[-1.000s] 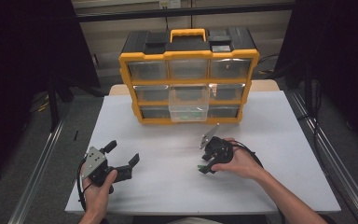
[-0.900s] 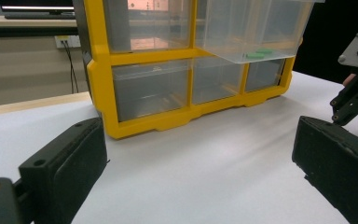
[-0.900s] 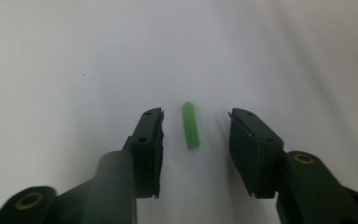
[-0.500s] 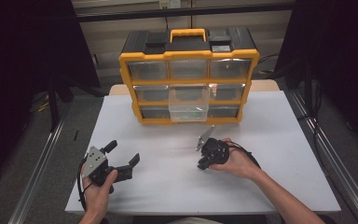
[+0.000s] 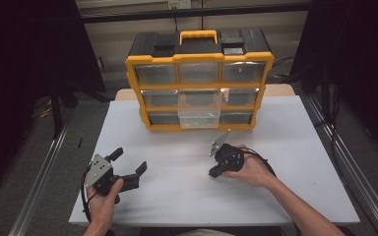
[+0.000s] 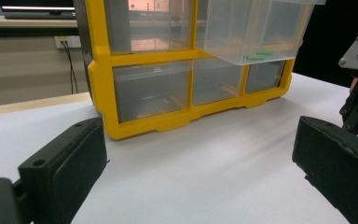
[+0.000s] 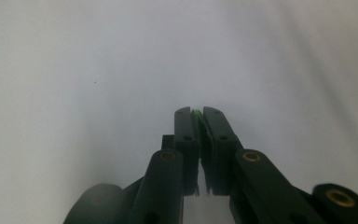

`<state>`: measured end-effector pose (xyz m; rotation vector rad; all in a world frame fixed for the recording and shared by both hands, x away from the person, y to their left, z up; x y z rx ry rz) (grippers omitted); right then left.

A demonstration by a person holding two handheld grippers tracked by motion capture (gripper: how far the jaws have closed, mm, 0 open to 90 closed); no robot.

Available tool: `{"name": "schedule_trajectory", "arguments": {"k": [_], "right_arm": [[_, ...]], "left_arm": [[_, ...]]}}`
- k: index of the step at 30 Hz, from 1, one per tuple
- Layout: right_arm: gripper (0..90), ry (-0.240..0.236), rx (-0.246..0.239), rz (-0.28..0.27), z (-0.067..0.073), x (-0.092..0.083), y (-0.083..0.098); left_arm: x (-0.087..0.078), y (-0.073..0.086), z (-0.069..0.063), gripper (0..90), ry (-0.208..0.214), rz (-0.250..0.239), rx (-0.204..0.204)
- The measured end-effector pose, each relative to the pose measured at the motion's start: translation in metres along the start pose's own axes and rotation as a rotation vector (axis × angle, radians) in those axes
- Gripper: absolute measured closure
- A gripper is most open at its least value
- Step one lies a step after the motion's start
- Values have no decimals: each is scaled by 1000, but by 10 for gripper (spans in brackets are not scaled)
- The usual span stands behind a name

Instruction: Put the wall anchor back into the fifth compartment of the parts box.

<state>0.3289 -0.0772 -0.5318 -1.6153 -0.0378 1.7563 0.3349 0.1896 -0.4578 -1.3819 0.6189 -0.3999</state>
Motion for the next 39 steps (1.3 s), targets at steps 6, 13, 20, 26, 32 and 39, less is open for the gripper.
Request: {"name": "schedule_trajectory", "arguments": {"k": [6, 13, 20, 26, 32, 39], "right_arm": [[852, -6, -14, -64, 0, -9, -4], [852, -19, 8, -167, -2, -28, -13], [853, -17, -7, -245, 0, -46, -22], [853, -14, -25, -311, 4, -66, -32], [853, -5, -32, -357, 6, -83, -39], [852, 2, -44, -399, 8, -99, -51]], "left_arm": [[0, -1, -1, 30, -2, -7, -13], [0, 0, 0, 30, -3, 0, 2], [0, 0, -1, 30, 0, -3, -7], [1, 0, -2, 30, -1, -1, -13], [0, 0, -1, 30, -4, -3, -6], [0, 0, 0, 30, -10, 0, 4]]}}
Point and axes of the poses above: each handheld gripper's, and its own axes: x roughly forward along the jaws, y roughly out of its underside, z roughly to its left, the point moved 9 cm from there along x, roughly forward along the jaws, and after that the axes turned 6 degrees about x, right-handed, at the moved point
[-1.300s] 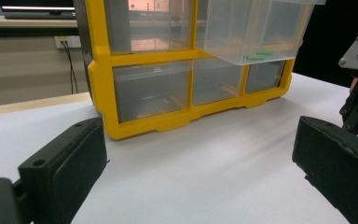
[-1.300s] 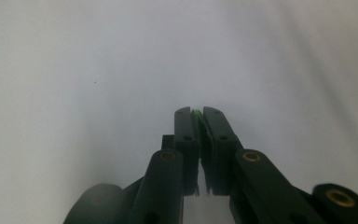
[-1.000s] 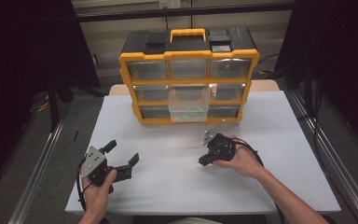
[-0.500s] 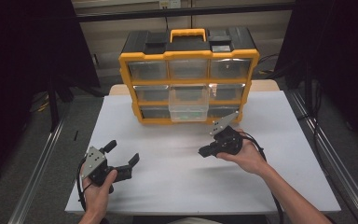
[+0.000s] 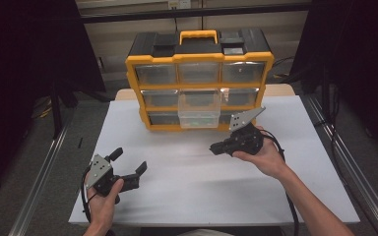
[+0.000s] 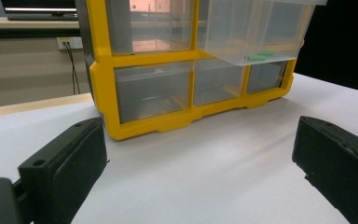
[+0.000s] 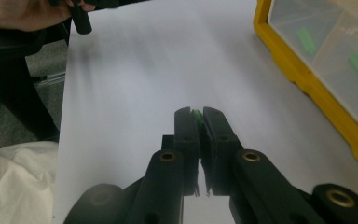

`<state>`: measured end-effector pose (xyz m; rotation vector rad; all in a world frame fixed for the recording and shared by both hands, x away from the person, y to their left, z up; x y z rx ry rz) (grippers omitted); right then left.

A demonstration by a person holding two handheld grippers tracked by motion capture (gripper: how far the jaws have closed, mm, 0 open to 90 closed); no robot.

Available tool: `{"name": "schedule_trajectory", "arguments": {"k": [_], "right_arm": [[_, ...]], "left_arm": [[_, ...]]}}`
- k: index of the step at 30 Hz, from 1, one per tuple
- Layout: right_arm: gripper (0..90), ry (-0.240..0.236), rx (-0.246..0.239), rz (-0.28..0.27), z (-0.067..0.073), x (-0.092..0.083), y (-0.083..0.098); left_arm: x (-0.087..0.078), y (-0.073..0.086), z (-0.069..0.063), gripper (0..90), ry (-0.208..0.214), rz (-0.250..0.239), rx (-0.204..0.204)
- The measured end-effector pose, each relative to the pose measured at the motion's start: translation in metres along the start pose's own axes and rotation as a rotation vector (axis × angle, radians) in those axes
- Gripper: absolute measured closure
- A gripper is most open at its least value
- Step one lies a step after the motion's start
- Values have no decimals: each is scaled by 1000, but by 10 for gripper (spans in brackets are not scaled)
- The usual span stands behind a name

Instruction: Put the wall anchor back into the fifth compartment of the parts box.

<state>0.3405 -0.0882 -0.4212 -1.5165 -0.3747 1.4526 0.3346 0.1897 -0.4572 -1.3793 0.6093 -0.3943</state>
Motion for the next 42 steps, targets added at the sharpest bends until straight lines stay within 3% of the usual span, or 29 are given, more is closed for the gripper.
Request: {"name": "schedule_trajectory", "arguments": {"k": [7, 20, 29, 42], "right_arm": [[852, 6, -16, -56, -1, -12, -23], [852, 38, -59, -98, -3, -30, -58], [852, 90, -75, -135, -13, -53, -88], [853, 159, -72, -99, -33, -58, -117]], "left_arm": [[-1, 0, -1, 30, -1, 3, 0], [-1, 0, -1, 30, 4, -1, 1], [-1, 0, 1, 30, -6, 0, -8], [-1, 0, 2, 30, 2, 0, -5]]}}
Point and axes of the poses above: each handheld gripper's, and its own axes: x roughly forward along the jaws, y roughly out of its underside, z roughly to its left, the point moved 9 cm from there along x, roughly forward along the jaws, and after that the axes turned 6 degrees about x, right-handed, at the moved point
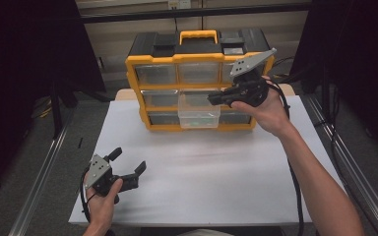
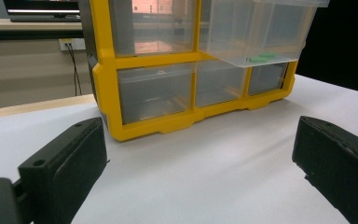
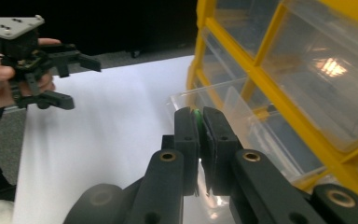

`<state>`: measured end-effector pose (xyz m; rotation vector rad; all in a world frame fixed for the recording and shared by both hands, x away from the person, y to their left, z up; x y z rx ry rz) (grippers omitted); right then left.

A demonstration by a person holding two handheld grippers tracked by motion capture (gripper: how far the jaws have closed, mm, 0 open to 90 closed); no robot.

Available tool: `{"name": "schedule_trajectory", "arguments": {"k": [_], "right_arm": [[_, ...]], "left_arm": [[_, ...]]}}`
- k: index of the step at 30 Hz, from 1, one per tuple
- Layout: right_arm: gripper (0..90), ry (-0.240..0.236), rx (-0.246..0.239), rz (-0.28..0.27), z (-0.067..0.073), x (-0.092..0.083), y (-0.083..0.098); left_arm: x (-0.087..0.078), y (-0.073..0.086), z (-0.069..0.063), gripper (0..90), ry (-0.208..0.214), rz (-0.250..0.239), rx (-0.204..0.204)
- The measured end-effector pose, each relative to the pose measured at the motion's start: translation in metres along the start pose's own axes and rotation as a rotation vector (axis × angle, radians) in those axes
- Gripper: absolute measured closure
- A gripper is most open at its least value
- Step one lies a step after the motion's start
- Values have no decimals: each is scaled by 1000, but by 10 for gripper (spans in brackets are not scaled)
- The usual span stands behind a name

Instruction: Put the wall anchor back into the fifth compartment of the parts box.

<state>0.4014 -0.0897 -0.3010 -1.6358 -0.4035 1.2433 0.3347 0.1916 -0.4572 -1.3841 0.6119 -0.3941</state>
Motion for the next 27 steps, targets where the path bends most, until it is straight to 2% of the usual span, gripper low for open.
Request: {"name": "schedule_trajectory", "arguments": {"k": [4, 5, 9, 18, 23, 25, 27], "right_arm": [[852, 15, 4, 26, -6, 3, -3], [852, 18, 6, 44, -9, 5, -4], [852, 25, 13, 66, -15, 11, -7], [852, 45, 25, 96, -25, 22, -9], [852, 48, 24, 151, -31, 31, -7], [852, 45, 22, 165, -31, 33, -6], [852, 68, 14, 199, -32, 38, -4]], "left_arm": [[0, 0, 0, 30, -2, 6, 7], [0, 0, 0, 30, 0, 0, -4], [0, 0, 0, 30, 1, 1, -4], [-1, 1, 1, 30, 1, 6, 5], [0, 0, 0, 30, -1, -3, -8], [0, 1, 1, 31, 2, 4, 4], [0, 0, 1, 31, -1, 0, 0]]}}
Point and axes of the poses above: each handheld gripper's, and its own axes: x roughly forward along the jaws, y roughly out of its underside, z roughly to its left, the point moved 9 cm from there along x, roughly forward along the jaws, and after that the axes turned 6 degrees about x, right-handed, at the moved point
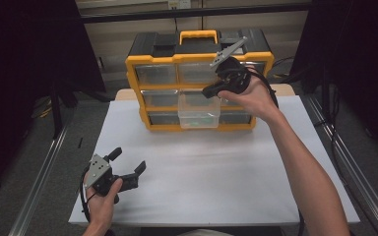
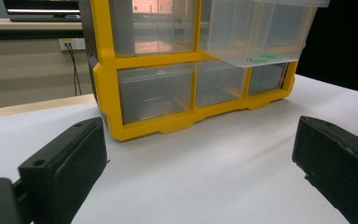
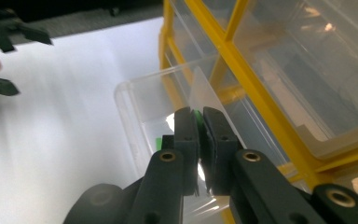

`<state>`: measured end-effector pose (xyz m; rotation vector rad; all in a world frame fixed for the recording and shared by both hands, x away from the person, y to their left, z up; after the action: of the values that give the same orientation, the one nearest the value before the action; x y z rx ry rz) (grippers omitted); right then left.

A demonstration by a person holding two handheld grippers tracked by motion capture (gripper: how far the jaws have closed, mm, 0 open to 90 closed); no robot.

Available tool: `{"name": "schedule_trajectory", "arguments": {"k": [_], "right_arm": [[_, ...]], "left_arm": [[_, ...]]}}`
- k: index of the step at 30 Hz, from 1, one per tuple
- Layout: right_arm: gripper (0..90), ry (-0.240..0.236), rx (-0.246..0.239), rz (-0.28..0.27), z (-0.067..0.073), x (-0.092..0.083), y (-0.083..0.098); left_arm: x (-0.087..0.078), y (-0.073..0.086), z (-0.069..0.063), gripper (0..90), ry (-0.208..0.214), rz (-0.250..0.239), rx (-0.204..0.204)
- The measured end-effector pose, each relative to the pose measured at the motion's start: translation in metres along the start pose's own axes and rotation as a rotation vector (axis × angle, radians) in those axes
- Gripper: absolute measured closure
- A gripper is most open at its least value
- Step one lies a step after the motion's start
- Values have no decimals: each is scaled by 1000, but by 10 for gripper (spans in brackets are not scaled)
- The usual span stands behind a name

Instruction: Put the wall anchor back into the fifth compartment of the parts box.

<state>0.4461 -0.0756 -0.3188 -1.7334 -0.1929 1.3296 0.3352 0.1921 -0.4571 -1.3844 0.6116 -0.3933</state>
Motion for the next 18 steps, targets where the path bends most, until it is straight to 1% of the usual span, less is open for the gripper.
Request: {"name": "schedule_trajectory", "arguments": {"k": [1, 2, 3, 4, 5, 6, 7, 8, 9, 11, 12, 13, 14, 15, 16, 17, 18], "right_arm": [[852, 0, 0, 0, 0, 0, 0], [852, -1, 0, 13, 0, 2, 1], [851, 2, 1, 29, 0, 5, 2], [852, 19, -2, 70, -1, 12, 6], [852, 19, -2, 70, -1, 12, 6], [851, 23, -1, 101, -1, 18, 8], [851, 23, -1, 101, -1, 18, 8], [851, 14, 6, 134, -2, 22, 11], [851, 12, 1, 143, -3, 24, 12], [851, 6, 20, 169, -3, 27, 14], [851, 5, 11, 175, -4, 29, 14], [851, 5, 11, 175, -4, 29, 14], [851, -1, 13, 196, -4, 31, 16], [851, -1, 13, 196, -4, 31, 16], [850, 0, 26, 225, -4, 34, 19], [850, 0, 26, 225, -4, 34, 19], [850, -8, 13, 236, -4, 35, 20]], "left_arm": [[0, 0, 0, 31, -1, -2, -5], [0, 0, 0, 30, 0, -1, 0], [0, 0, 0, 31, 1, 0, 0], [0, 0, 0, 31, 1, 0, 0], [0, 0, 0, 30, 1, 0, 0], [0, 0, 1, 31, -3, 3, 10], [0, 0, 1, 30, -3, 3, 10], [-1, 0, 1, 30, -9, 0, 9], [-1, 0, 1, 30, -9, 1, 8], [0, 0, 1, 30, -1, -4, 0], [0, 0, 1, 30, -1, -1, 1], [0, 0, 1, 30, -1, -1, 1], [0, 0, 1, 30, -4, -2, -4], [0, 0, 1, 30, -4, -2, -4], [0, 1, 2, 30, -4, 3, -3], [0, 1, 2, 30, -4, 3, -3], [1, 0, 2, 30, -6, 1, -7]]}}
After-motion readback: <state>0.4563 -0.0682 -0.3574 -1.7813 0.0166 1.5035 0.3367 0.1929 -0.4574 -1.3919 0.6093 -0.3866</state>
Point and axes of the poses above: each handheld gripper's, and its own axes: x roughly forward along the jaws, y roughly out of its underside, z roughly to its left, the point moved 9 cm from there along x, roughly forward along the jaws, and after that the axes turned 6 degrees about x, right-handed, at the moved point
